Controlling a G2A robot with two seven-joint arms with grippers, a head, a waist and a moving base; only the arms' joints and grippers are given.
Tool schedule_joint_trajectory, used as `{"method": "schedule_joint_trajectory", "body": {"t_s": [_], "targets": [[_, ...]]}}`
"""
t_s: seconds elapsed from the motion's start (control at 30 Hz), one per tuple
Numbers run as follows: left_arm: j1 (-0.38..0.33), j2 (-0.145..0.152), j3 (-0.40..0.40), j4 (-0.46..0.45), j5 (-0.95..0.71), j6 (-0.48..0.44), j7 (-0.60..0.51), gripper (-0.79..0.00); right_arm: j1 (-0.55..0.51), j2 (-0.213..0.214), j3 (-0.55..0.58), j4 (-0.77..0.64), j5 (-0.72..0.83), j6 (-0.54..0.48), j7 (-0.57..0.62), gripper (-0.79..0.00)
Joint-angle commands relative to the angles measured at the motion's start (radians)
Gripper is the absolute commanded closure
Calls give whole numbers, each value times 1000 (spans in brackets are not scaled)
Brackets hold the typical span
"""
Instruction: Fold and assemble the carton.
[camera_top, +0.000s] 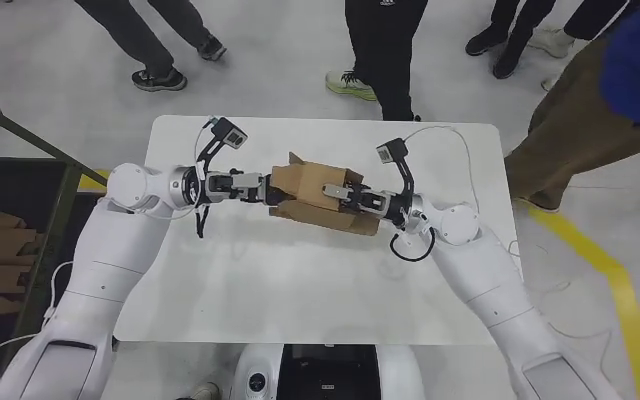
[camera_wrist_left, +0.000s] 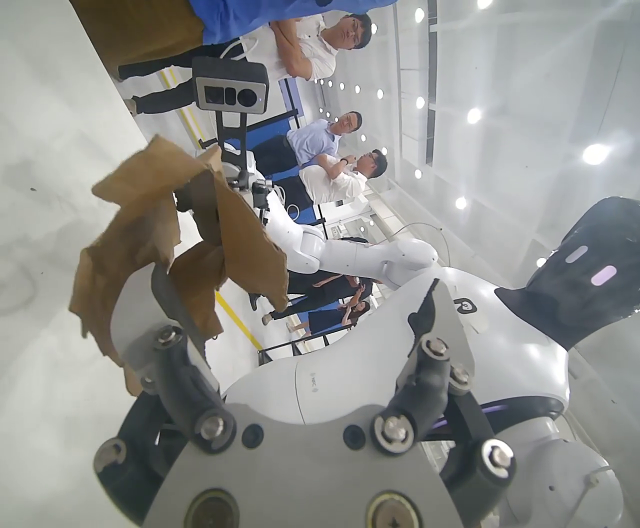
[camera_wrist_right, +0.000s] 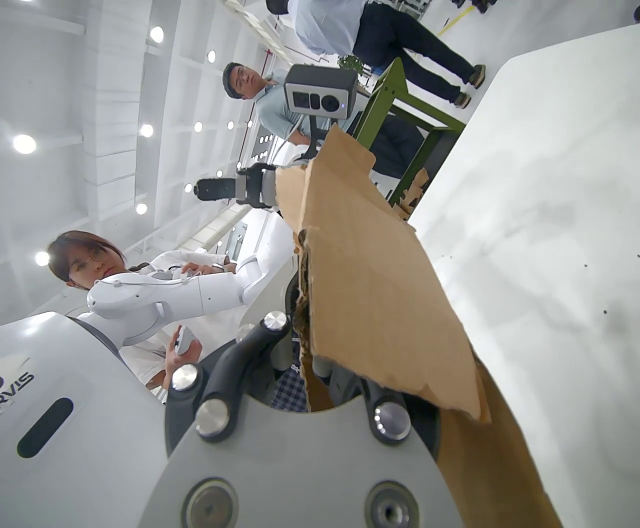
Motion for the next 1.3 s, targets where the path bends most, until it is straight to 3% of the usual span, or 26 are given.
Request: {"method": "schedule_joint_trajectory", "body": {"t_s": [0.0, 0.67, 1.27], "targets": [[2, -1, 4, 1, 4, 3, -1, -785, -2, -1, 1, -1, -1, -1, -8, 0], [0, -15, 46, -12, 6, 18, -11, -785, -15, -13, 2, 0, -55, -10, -163, 0], [-5, -25, 72, -11, -15, 52, -38, -785, -33, -21, -10, -42, -82, 1, -196, 0]]}}
